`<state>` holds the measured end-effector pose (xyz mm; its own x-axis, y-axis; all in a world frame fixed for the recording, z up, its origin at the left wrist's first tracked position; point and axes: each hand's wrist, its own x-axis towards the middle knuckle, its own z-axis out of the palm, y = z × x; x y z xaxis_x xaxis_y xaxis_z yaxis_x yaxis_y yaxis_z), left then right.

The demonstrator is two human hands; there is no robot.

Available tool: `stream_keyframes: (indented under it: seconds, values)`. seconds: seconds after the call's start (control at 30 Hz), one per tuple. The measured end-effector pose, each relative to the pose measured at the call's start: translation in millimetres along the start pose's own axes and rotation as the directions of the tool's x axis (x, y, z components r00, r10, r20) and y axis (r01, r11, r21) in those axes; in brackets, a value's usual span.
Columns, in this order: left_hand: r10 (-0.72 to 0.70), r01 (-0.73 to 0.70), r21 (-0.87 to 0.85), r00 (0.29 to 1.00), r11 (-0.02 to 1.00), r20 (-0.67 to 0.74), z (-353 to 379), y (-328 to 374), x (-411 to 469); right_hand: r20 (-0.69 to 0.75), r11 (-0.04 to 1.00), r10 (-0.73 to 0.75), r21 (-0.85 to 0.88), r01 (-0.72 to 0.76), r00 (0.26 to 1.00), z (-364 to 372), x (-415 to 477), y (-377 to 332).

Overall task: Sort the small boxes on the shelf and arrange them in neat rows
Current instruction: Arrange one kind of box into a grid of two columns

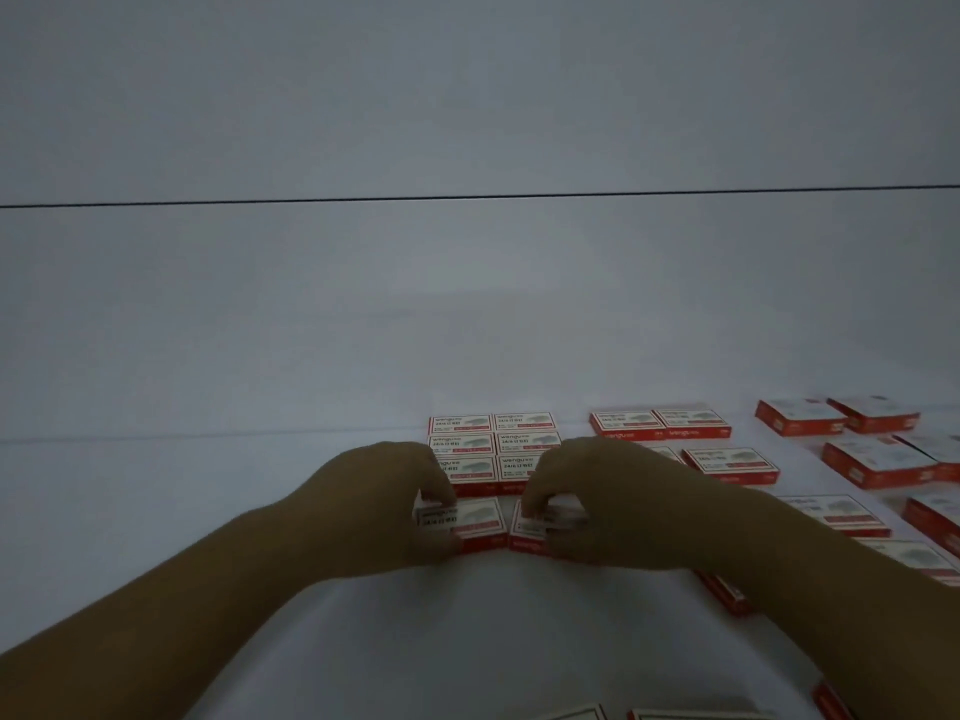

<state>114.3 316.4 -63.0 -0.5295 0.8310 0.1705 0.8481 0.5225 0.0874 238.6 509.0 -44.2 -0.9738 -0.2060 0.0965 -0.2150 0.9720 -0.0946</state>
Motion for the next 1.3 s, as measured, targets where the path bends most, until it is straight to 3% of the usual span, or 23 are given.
stream_keyframes:
  seconds: [0.13, 0.23, 0.33, 0.47, 0.63, 0.77, 0.93, 1.13, 1.3]
  values:
    - [-0.046, 0.041, -0.067, 0.997, 0.997, -0.067, 8.1, -2.8, 2.2, -0.142, 1.000, 0.006, -0.030, -0.010, 0.990, 4.3, -1.0, 7.1]
    - [-0.151, 0.145, -0.066, 0.983, 0.987, -0.107, 13.7, -6.3, -4.1, -0.113, 0.991, 0.121, -0.051, -0.128, 0.986, 6.1, -4.7, 19.5]
    - [-0.156, 0.152, -0.047, 0.982, 0.987, -0.108, 18.1, -7.4, -4.3, -0.092, 0.975, 0.206, -0.071, -0.213, 0.974, 7.7, -5.7, 27.5]
    - [-0.153, 0.143, -0.148, 0.987, 0.979, -0.058, 20.8, -7.6, -3.7, -0.137, 0.972, 0.228, -0.020, -0.233, 0.964, 13.9, -2.1, 29.4]
    - [-0.176, 0.154, -0.203, 0.980, 0.967, -0.094, 23.7, -9.4, -1.4, -0.162, 0.966, 0.259, 0.051, -0.254, 0.952, 18.3, 2.8, 26.4]
    - [-0.249, 0.238, -0.092, 0.959, 0.967, -0.137, 27.0, -7.9, -1.6, -0.157, 0.949, 0.314, 0.031, -0.313, 0.936, 18.0, 0.4, 29.2]
    - [-0.216, 0.218, 0.074, 0.976, 0.973, -0.042, 37.6, -10.7, 1.0, -0.085, 0.910, 0.407, -0.048, -0.412, 0.909, 19.9, -0.9, 30.9]
    - [-0.199, 0.200, -0.084, 0.980, 0.976, 0.020, 47.5, -11.0, 2.1, -0.047, 0.917, 0.399, 0.013, -0.399, 0.916, 24.7, 3.7, 32.6]
    - [-0.211, 0.217, -0.103, 0.975, 0.971, 0.063, 47.0, -11.8, 4.3, -0.047, 0.917, 0.399, 0.033, -0.397, 0.916, 26.5, 4.7, 35.4]
